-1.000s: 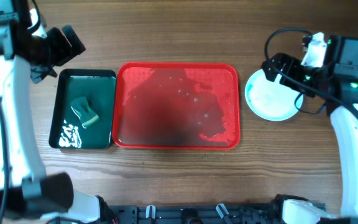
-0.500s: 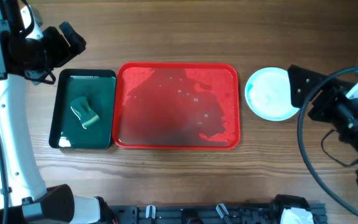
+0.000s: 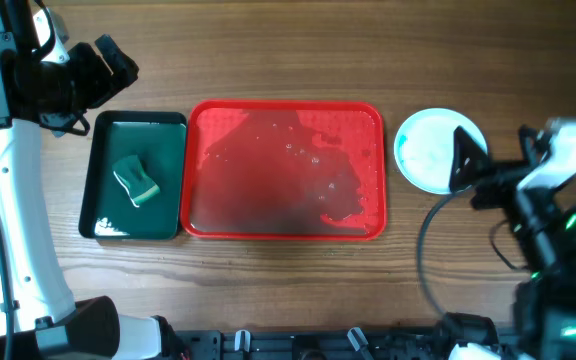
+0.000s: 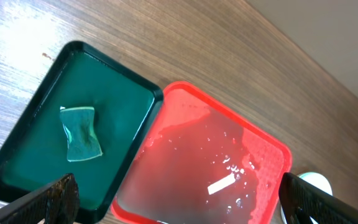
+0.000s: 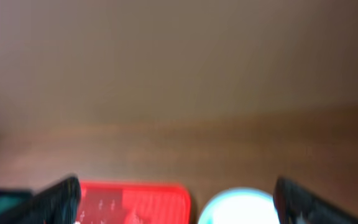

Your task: Clean dirty plates on tray and stack at the side

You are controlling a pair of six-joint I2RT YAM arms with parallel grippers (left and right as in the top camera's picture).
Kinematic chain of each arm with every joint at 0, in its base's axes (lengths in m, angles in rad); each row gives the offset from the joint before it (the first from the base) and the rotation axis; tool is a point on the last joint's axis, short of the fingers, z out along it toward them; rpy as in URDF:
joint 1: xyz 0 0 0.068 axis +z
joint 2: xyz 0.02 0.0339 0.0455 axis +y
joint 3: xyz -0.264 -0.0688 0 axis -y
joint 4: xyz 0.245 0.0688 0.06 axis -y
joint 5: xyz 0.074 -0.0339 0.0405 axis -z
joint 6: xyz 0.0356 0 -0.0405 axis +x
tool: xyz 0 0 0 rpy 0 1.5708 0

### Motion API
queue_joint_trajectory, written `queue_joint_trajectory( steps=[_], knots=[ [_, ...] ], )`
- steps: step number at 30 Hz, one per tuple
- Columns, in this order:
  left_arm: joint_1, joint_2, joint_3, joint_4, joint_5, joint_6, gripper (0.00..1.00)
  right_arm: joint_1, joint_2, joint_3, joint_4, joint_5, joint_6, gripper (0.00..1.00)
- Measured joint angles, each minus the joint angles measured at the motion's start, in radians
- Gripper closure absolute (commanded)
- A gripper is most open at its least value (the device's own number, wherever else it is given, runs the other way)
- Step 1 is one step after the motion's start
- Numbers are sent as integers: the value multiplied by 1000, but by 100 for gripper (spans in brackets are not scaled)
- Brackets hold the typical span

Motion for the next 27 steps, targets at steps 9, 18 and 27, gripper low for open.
queue_joint_trajectory(
  steps=[9,18,27],
  knots=[
    [0,0,-1,0,2,0,0,95,-402,-654,423,-20,-12,0],
    [0,0,-1,0,2,0,0,144,-533,-780,417,67,-11,0],
    [0,0,-1,0,2,0,0,144,-567,-796,402,74,-12,0]
  ],
)
